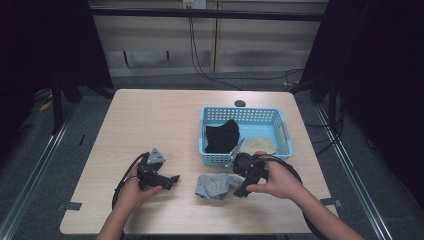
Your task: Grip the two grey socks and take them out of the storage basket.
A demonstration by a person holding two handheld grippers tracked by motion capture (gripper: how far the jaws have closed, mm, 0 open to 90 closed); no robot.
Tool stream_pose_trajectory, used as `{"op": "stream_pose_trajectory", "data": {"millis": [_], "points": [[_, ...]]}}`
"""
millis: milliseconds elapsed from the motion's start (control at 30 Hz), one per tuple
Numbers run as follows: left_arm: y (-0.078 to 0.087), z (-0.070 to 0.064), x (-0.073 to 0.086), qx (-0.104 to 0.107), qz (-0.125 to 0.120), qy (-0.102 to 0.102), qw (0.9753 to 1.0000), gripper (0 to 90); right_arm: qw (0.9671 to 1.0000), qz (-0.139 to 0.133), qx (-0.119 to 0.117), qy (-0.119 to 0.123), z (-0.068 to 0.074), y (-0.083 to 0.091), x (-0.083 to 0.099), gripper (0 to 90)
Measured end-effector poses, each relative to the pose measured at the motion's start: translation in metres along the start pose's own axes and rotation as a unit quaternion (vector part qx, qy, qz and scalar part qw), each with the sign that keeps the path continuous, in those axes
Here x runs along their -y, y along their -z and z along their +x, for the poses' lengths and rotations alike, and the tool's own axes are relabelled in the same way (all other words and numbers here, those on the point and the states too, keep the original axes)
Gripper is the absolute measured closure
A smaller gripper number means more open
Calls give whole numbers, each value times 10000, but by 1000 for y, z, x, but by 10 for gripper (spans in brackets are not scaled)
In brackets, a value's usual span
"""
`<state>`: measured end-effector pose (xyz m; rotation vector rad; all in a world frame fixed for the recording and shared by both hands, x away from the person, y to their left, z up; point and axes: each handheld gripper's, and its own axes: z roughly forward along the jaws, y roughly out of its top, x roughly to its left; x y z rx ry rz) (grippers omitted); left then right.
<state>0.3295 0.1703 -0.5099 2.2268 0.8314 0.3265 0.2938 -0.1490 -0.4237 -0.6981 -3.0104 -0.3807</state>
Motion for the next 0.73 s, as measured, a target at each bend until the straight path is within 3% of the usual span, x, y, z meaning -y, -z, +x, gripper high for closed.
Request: {"op": "stream_pose_trajectory", "data": {"millis": [400,433,533,733], "points": [[0,0,0,1,-2,10,10000,69,9992,-112,28,-372,-4,3,40,265],[0,0,0,2,8,-1,10000,69,9985,-273,18,-470,-4,6,47,264],[0,0,0,2,-3,11,10000,69,9986,-218,14,-490,-5,7,52,262],[0,0,0,2,6,5,10000,69,9968,-468,53,-653,-8,13,61,245]]}}
